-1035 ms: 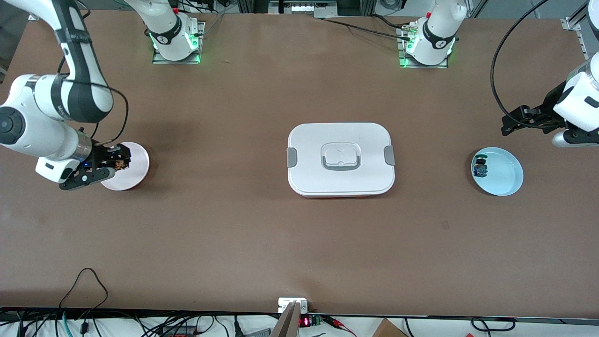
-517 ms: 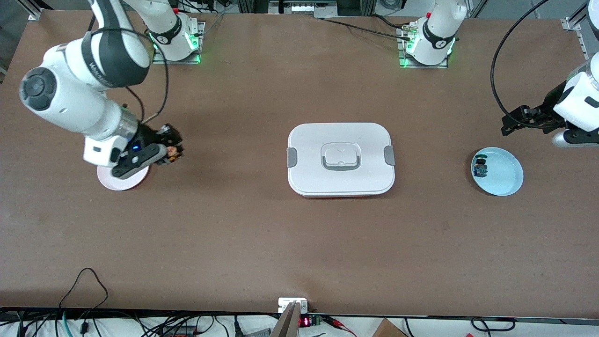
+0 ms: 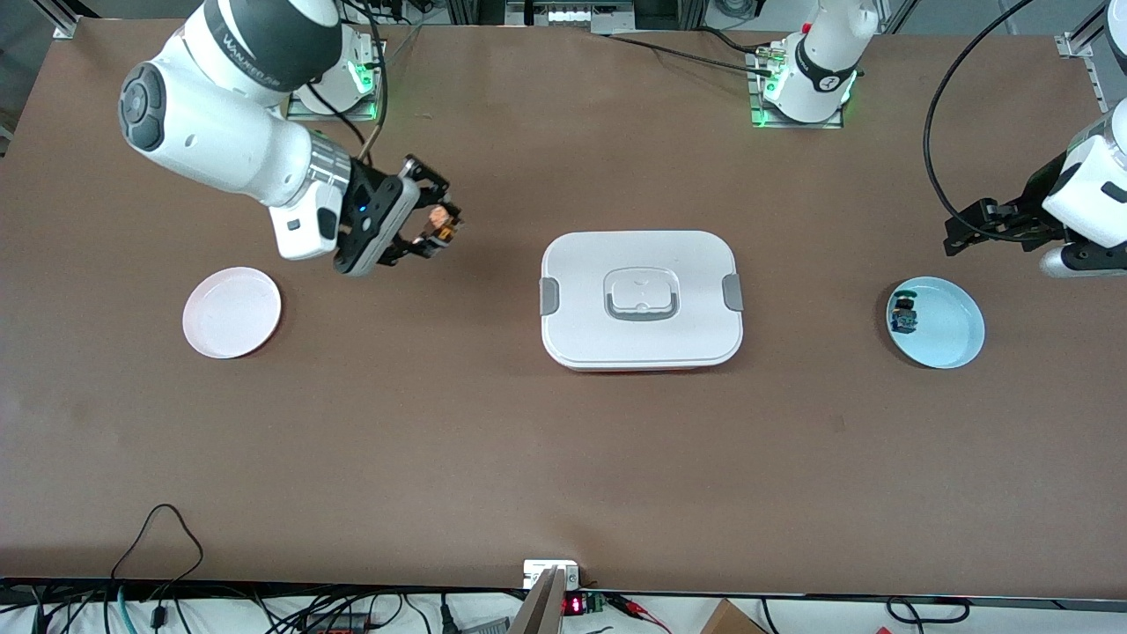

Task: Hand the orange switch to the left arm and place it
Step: 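Lift the orange switch with the right gripper over the white box, then hold the switch above the box while the left gripper reaches and grasps it, then carry the switch with the left gripper while the right gripper opens, withdraws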

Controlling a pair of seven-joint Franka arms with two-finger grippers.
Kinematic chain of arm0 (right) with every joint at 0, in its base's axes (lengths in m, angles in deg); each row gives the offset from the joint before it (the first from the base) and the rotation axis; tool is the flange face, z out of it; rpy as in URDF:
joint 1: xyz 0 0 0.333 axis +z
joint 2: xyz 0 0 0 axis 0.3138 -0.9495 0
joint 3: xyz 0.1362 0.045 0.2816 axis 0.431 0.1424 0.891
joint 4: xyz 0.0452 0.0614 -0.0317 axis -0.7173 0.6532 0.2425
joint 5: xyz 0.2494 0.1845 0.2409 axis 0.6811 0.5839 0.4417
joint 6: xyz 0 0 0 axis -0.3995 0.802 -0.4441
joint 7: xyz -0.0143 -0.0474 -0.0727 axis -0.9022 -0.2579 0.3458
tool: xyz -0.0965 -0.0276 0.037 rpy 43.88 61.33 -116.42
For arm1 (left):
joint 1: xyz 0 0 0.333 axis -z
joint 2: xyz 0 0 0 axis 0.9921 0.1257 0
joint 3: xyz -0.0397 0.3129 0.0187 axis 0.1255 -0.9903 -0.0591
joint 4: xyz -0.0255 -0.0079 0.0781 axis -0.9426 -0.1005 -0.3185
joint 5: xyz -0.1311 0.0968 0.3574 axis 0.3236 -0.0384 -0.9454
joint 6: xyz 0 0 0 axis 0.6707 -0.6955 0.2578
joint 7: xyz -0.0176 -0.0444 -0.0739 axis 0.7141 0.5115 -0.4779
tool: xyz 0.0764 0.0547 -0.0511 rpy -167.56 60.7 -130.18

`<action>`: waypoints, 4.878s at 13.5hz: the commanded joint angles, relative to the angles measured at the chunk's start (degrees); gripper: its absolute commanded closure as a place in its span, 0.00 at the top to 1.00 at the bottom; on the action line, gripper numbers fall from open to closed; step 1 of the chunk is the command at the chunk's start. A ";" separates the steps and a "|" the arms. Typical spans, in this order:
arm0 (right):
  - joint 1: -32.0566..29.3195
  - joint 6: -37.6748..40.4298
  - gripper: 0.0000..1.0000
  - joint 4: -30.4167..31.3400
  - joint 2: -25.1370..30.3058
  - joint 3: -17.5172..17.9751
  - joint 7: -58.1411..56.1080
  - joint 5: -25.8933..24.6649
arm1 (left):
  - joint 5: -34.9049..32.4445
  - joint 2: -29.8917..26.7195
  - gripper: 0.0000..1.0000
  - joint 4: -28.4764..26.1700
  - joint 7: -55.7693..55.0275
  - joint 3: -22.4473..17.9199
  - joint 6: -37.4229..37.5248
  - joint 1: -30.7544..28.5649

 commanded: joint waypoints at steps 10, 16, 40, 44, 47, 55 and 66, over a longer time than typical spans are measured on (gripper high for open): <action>17.05 -26.18 0.00 -4.94 -8.04 -0.44 -36.54 32.97 | 2.24 11.75 1.00 4.26 1.65 0.98 3.39 0.41; 19.00 -26.01 0.01 -13.04 -13.67 -0.44 -43.65 42.27 | 39.97 16.92 1.00 4.72 4.92 0.54 14.63 -8.01; 21.99 -25.39 0.01 -12.87 -17.10 -0.62 -74.52 77.55 | 79.61 -2.14 0.84 -19.89 0.35 23.92 -8.62 -11.37; 22.08 -25.48 0.01 -12.78 -16.84 -0.79 -74.43 77.55 | 79.61 -1.35 0.41 -19.72 0.87 24.80 -8.99 -11.46; 22.08 -25.48 0.02 -12.69 -16.66 -0.88 -74.43 77.55 | 79.52 -1.43 0.00 -19.63 1.05 24.80 -8.72 -11.90; 22.17 -25.48 1.00 -12.16 -15.70 -1.06 -71.45 77.82 | 78.65 -0.64 0.00 -18.40 5.34 24.36 -8.11 -13.04; 14.97 -18.29 1.00 -4.79 -10.26 -1.15 -69.42 77.12 | 23.01 10.24 0.00 -9.53 25.35 24.27 6.93 -37.28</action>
